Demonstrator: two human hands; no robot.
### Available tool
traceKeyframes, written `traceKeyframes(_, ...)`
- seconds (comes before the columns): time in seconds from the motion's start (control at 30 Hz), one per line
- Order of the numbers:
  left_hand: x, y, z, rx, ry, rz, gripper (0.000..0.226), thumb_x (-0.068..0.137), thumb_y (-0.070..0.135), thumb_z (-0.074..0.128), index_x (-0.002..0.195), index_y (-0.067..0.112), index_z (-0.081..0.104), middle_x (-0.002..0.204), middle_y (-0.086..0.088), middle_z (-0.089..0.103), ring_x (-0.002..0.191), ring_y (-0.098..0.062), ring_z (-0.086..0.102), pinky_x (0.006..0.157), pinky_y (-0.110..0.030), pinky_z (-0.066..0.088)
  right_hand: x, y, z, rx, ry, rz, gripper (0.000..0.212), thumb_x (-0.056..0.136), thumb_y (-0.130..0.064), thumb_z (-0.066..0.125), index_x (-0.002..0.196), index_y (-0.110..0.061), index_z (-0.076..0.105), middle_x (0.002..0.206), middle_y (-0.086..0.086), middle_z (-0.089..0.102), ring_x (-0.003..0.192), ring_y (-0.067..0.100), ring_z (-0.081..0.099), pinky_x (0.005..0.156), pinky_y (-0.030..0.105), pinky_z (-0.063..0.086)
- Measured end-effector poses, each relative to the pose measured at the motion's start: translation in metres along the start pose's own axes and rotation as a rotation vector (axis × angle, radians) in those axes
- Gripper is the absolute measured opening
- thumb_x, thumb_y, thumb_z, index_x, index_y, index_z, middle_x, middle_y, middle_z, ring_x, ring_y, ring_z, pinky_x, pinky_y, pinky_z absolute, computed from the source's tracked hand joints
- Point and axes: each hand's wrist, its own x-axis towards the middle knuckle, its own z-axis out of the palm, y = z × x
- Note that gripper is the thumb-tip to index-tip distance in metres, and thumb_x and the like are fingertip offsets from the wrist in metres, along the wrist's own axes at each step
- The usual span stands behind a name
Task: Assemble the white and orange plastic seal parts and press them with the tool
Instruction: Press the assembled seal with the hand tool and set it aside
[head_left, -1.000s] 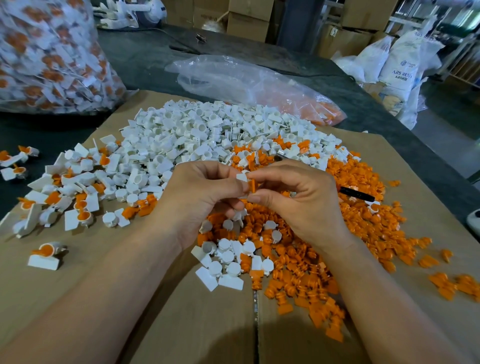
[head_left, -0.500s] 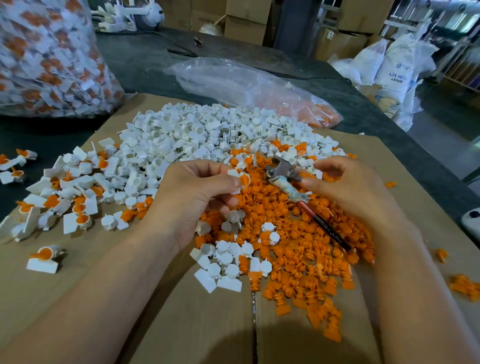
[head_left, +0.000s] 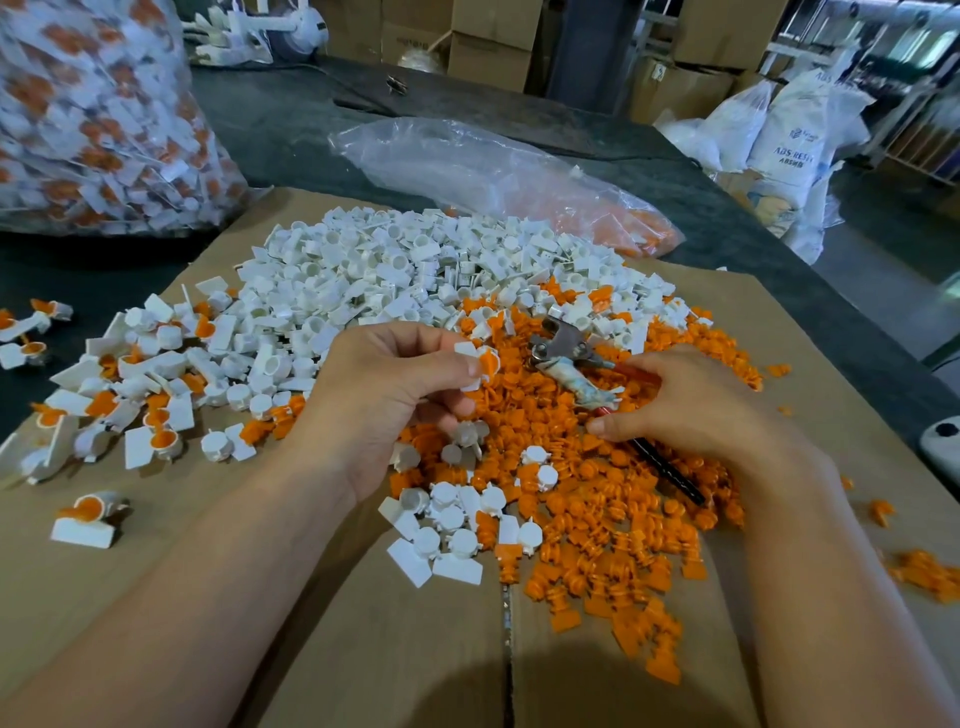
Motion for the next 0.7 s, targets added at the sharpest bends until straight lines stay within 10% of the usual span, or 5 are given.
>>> traceKeyframes(0.37,0.005,-0.004,-0.001,-0.073,0.030,0.041,0.015,0.073,-0.004,0.067,0.067,0.008,0.060,0.051,0.000,0.062,0.043,-0.010,0.058,0.039,-0.016,0.044,-0.017,-0.012,-0.012,0.365,0.424,-0.175,0.006,0.074,-0.018,0.058,0.079,-0.021,0.059,0.065,-0.009,0.050,0.060,0.009,0.044,0.052,0.014,0.031)
traceKeyframes(0.53,0.007,-0.007,0.001,-0.106,0.060,0.146,0.012,0.078,-0.002,0.064,0.073,0.008,0.060,0.055,0.002,0.064,0.050,-0.010,0.062,0.044,-0.017,0.047,-0.022,-0.021,-0.010,0.428,0.518,-0.272,0.008,0.086,-0.009,0.053,0.083,-0.005,0.059,0.072,0.010,0.058,0.058,0.018,0.045,0.055,0.031,0.036)
traceKeyframes(0.7,0.008,-0.009,0.004,-0.148,0.106,0.248,0.013,0.080,-0.001,0.061,0.074,0.010,0.058,0.056,0.003,0.064,0.054,-0.010,0.064,0.048,-0.017,0.049,-0.028,-0.031,-0.007,0.134,0.517,-0.415,0.024,0.088,-0.029,0.052,0.069,-0.030,0.037,0.064,-0.017,0.034,0.071,0.016,0.038,0.058,0.031,0.023)
